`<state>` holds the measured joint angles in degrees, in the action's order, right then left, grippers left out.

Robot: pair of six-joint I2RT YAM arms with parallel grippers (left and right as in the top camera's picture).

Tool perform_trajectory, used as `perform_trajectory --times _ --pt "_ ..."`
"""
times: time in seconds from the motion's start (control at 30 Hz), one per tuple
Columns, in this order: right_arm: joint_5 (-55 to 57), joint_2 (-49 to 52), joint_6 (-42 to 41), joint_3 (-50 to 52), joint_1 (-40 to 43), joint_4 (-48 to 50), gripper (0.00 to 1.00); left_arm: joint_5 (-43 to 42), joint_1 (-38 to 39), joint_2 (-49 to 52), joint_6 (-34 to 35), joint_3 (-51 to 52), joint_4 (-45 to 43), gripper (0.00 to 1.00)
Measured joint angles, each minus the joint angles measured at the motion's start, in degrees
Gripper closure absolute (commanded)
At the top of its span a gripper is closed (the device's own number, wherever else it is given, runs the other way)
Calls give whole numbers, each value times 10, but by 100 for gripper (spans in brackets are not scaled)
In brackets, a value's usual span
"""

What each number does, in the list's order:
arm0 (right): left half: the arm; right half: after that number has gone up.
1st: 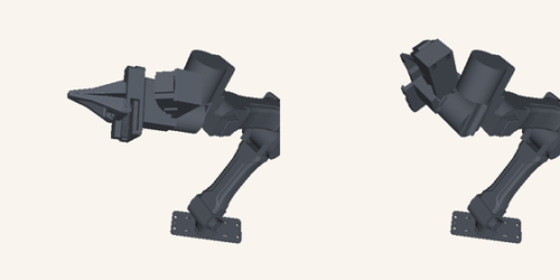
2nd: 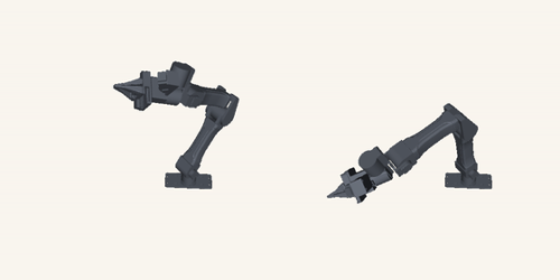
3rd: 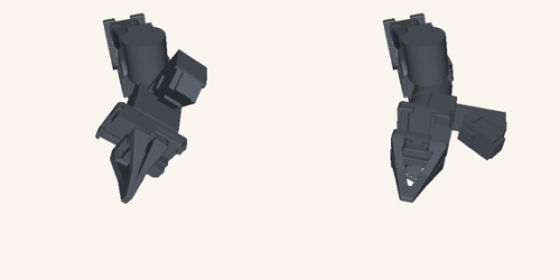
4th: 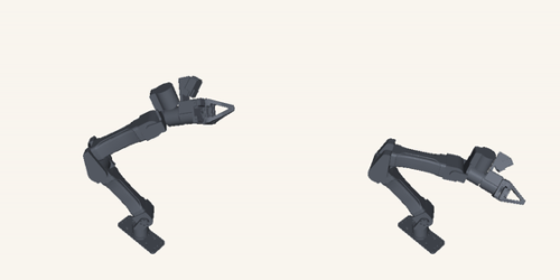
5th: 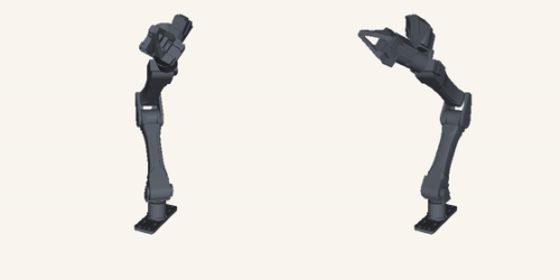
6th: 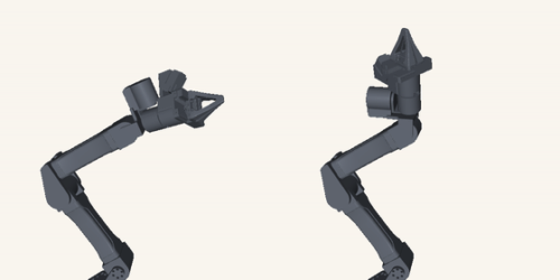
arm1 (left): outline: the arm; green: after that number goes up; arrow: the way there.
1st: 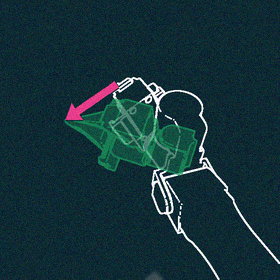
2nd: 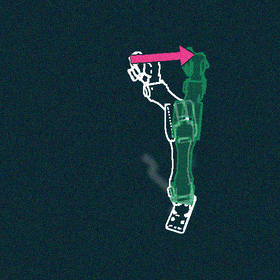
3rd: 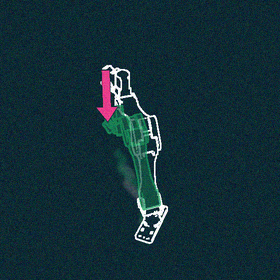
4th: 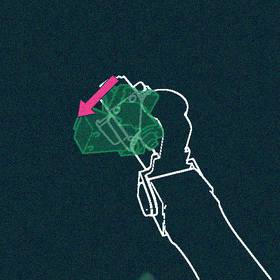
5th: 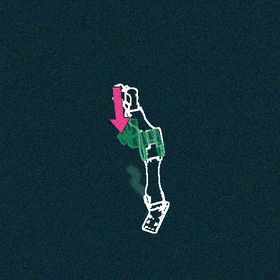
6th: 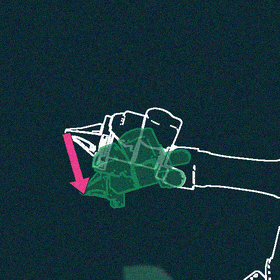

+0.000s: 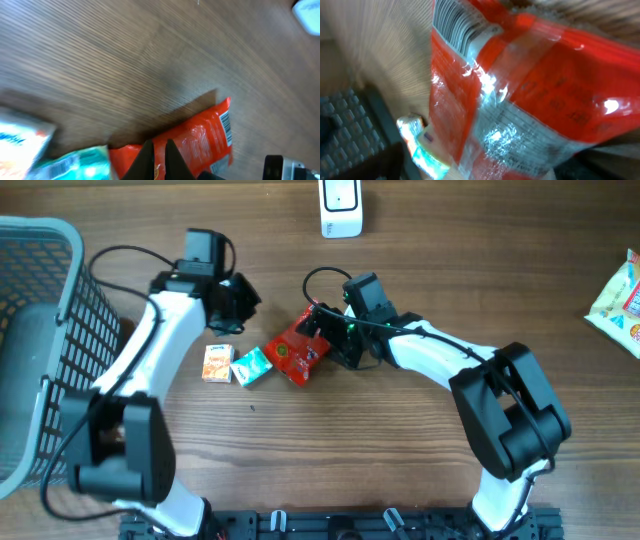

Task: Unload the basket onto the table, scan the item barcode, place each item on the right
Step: 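Grasp the red snack bag on the table with the right gripper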

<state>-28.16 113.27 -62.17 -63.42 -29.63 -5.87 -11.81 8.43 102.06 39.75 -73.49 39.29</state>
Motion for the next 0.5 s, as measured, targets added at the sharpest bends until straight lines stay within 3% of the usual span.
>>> perform_trajectory --times 0.17,0.27,0.4,0.43,0.5 --pt "-1 20 -23 -7 1 12 42 -16 62 72 0 3 -73 96" --pt "1 23 -25 -7 0 16 42 -18 85 112 15 3 -83 96" --pt "2 28 -24 -7 0 21 60 -18 86 125 25 3 -87 96" --pt "2 29 -23 -7 0 22 73 -18 86 126 30 3 -87 96" --pt "-2 30 -19 -6 0 24 84 -16 86 126 37 3 -86 96"
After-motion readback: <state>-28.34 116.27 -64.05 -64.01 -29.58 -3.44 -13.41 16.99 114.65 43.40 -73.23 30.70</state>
